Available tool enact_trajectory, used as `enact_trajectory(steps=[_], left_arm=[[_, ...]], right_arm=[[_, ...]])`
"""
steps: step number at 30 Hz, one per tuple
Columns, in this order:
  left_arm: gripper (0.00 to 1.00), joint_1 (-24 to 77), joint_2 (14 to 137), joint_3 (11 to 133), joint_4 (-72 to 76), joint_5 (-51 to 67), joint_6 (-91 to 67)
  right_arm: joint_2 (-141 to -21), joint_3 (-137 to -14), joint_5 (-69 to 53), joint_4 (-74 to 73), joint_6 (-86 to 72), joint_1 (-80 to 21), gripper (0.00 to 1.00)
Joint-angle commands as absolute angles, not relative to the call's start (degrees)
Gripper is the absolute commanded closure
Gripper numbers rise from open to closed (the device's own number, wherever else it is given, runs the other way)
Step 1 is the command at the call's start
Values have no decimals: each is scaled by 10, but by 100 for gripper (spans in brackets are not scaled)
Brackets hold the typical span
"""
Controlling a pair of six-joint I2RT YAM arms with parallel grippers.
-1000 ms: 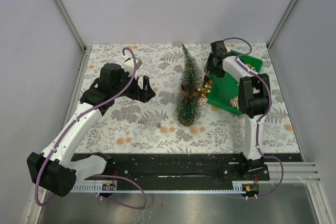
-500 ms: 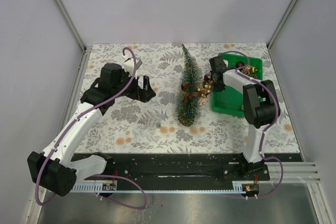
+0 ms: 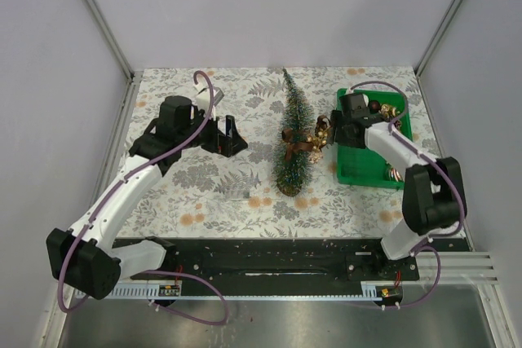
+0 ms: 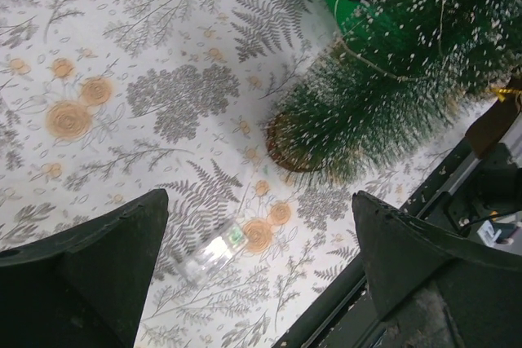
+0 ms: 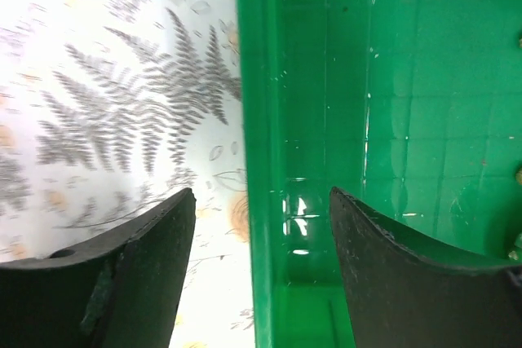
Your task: Decorate the small christmas tree
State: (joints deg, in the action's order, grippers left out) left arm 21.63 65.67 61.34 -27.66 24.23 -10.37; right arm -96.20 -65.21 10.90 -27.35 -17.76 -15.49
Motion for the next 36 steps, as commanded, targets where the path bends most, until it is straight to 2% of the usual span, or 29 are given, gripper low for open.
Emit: enact_trajectory(steps=[1, 6, 20, 32, 34, 36], left_arm=[[1, 214, 699, 632, -198, 317, -154], [1, 214, 740, 642, -145, 390, -213], [1, 283, 792, 633, -79, 422, -235], [1, 279, 838, 637, 39, 497, -306], [9, 278, 848, 633, 64, 508, -318], [29, 278, 856, 628, 89, 519, -332]], right_arm=[[-859, -664, 91, -262, -224, -156, 25], [-786, -647, 52, -238, -287, -156, 25], [-803, -643, -211, -171, -366, -158, 32], [-847, -677, -259, -165, -364, -184, 35], [-854, -679, -258, -166, -363, -185, 35], [-859, -678, -258, -167, -360, -186, 36]])
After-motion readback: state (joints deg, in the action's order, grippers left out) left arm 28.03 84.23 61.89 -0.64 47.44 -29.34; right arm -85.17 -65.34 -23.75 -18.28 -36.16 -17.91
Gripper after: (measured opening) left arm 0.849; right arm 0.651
